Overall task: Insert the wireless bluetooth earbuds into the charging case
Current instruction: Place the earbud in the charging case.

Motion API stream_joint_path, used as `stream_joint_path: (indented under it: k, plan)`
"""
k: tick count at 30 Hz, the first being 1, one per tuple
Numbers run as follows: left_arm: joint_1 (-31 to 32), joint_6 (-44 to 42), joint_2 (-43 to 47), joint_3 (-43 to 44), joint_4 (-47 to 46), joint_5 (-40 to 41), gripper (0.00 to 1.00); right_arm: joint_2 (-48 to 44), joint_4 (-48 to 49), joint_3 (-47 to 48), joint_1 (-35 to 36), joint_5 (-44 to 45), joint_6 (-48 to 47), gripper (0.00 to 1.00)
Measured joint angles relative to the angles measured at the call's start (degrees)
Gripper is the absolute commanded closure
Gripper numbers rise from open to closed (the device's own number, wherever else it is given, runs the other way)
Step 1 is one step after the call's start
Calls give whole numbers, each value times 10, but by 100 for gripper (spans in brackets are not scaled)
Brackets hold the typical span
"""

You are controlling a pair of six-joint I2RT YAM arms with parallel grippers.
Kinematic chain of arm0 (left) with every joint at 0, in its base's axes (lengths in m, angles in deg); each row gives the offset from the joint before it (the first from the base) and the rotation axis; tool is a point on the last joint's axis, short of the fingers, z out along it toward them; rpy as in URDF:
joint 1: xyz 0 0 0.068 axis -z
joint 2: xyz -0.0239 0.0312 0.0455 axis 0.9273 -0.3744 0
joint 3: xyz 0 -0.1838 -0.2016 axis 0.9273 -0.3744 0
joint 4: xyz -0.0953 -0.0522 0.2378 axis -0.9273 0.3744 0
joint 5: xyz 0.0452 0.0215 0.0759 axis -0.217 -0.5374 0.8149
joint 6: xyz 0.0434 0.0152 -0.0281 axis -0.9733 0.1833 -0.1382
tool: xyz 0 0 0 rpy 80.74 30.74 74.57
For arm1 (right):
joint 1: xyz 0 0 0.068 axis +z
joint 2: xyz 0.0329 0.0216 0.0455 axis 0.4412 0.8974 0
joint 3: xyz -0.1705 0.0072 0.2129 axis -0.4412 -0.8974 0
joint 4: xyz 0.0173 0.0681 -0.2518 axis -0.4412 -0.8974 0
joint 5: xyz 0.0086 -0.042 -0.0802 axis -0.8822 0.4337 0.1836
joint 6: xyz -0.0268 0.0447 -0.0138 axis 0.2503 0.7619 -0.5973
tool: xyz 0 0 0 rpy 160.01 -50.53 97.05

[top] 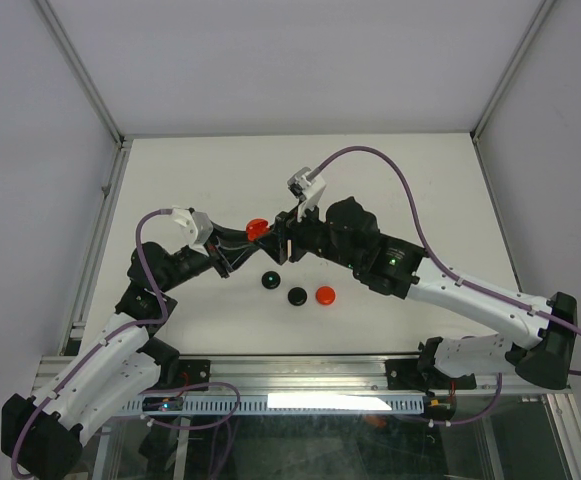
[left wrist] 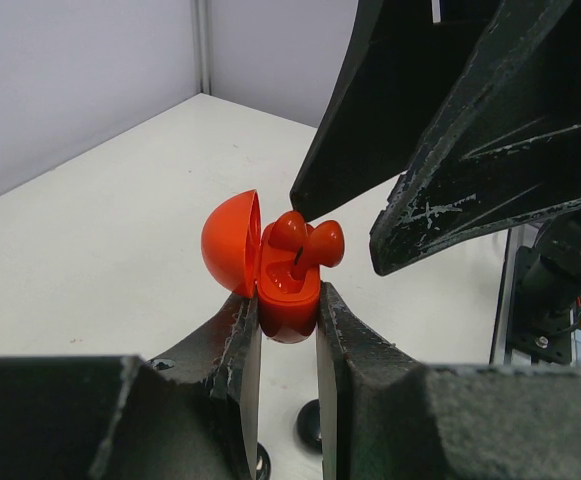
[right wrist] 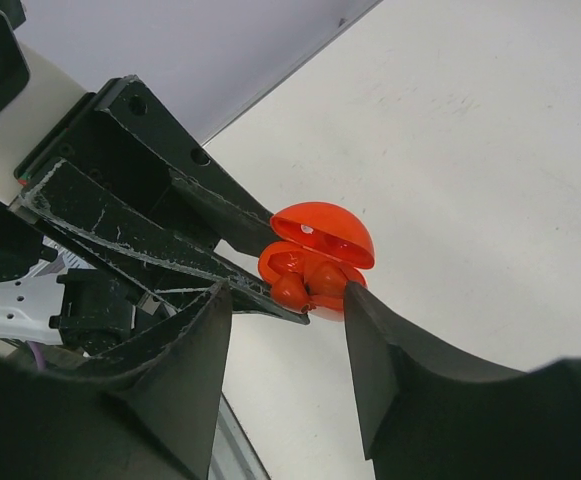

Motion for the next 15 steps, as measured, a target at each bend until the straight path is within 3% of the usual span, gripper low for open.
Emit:
stream_joint_path:
  k: [15]
  plan:
    - [0,0,1,0,0,0,100,0,-12,6,-4,-11,10,49]
